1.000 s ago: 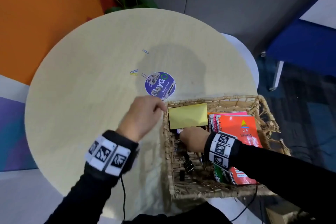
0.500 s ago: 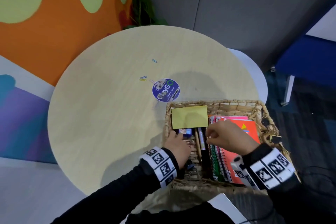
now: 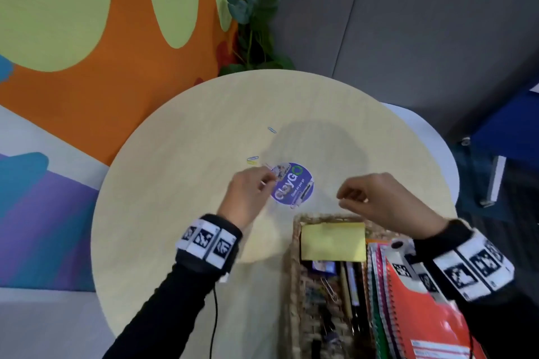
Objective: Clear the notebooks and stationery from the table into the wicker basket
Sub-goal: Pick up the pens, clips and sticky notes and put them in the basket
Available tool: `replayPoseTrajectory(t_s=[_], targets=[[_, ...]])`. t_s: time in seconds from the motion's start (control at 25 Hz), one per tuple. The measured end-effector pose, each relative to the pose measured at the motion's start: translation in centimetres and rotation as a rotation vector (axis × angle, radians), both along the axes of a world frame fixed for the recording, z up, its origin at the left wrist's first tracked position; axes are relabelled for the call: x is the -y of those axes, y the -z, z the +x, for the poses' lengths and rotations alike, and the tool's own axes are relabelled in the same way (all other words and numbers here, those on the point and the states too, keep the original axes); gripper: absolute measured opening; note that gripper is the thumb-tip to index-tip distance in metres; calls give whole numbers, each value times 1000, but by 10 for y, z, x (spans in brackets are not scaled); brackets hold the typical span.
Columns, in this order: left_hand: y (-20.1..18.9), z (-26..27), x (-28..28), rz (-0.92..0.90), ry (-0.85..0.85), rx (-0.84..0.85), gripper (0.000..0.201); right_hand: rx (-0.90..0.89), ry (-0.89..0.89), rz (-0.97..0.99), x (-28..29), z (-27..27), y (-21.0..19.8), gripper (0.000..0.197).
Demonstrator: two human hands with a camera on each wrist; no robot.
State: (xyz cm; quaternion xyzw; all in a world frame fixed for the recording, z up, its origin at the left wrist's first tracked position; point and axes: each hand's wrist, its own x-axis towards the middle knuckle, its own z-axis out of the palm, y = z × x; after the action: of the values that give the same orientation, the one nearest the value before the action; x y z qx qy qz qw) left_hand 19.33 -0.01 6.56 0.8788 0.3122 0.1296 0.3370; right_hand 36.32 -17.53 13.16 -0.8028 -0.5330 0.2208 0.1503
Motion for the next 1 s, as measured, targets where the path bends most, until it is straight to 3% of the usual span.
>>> replayPoseTrajectory(t_s=[0.08, 0.2, 0.44, 0.6, 0.76, 0.88, 1.0], targets=[[23, 9, -55, 20, -139, -62, 12, 42, -74, -8, -57, 14, 6, 9], [57, 25, -102, 4, -196, -197, 14, 74, -137, -165, -136, 23, 41, 15], [97, 53, -130, 30, -11, -332, 19, 80, -92, -374, -221, 17, 138, 28], [108, 59, -136, 67, 59, -376, 18, 94, 2, -394, -234, 16, 165, 27], [112, 62, -139, 88, 119, -455, 19, 87, -20, -421, -227, 19, 150, 28], [109, 62, -134, 124, 162, -477, 22, 87, -40, -335, -203, 24, 100, 21], [90, 58, -125, 145, 121, -366, 19, 87, -72, -182, -154, 20, 39, 15]])
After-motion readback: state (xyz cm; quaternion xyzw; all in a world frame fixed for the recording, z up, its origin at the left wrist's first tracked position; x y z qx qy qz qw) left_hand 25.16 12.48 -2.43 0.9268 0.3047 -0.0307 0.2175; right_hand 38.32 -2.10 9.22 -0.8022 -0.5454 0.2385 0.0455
